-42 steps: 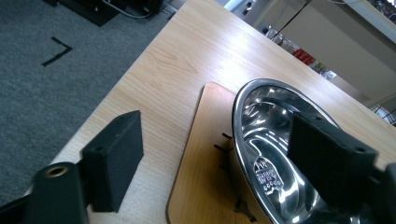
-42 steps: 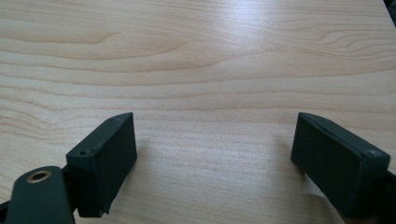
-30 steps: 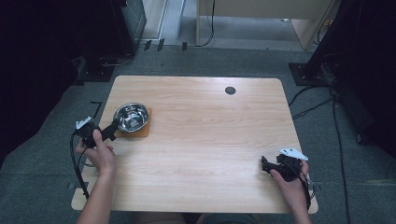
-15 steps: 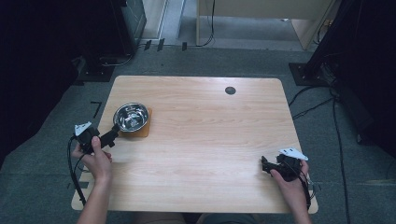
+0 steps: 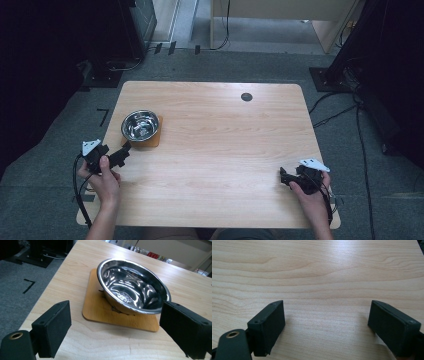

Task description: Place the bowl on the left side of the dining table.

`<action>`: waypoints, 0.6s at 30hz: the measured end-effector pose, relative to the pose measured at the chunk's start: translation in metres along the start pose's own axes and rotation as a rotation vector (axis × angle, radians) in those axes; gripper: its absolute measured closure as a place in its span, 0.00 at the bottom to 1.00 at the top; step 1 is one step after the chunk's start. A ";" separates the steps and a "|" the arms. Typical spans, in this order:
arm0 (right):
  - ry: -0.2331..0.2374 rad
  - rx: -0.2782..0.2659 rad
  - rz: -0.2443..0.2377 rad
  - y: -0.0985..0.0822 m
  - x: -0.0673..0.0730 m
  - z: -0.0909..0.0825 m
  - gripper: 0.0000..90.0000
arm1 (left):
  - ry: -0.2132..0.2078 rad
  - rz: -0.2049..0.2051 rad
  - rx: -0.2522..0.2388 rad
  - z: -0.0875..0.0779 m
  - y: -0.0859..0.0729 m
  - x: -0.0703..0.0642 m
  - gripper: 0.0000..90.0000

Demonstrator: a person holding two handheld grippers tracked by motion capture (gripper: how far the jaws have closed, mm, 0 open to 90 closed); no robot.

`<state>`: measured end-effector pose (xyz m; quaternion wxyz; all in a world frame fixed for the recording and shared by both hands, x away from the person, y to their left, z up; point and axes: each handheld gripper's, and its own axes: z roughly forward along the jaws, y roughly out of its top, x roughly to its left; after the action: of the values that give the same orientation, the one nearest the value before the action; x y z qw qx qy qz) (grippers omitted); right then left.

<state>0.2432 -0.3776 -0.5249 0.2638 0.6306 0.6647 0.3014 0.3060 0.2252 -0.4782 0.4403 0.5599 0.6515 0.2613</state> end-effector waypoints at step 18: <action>0.000 0.000 0.000 0.000 0.000 0.000 0.15 | -0.026 0.068 0.022 -0.012 -0.028 -0.010 0.08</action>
<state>0.2432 -0.3776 -0.5249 0.2637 0.6307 0.6647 0.3015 0.2816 0.2113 -0.4927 0.4335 0.5899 0.6291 0.2617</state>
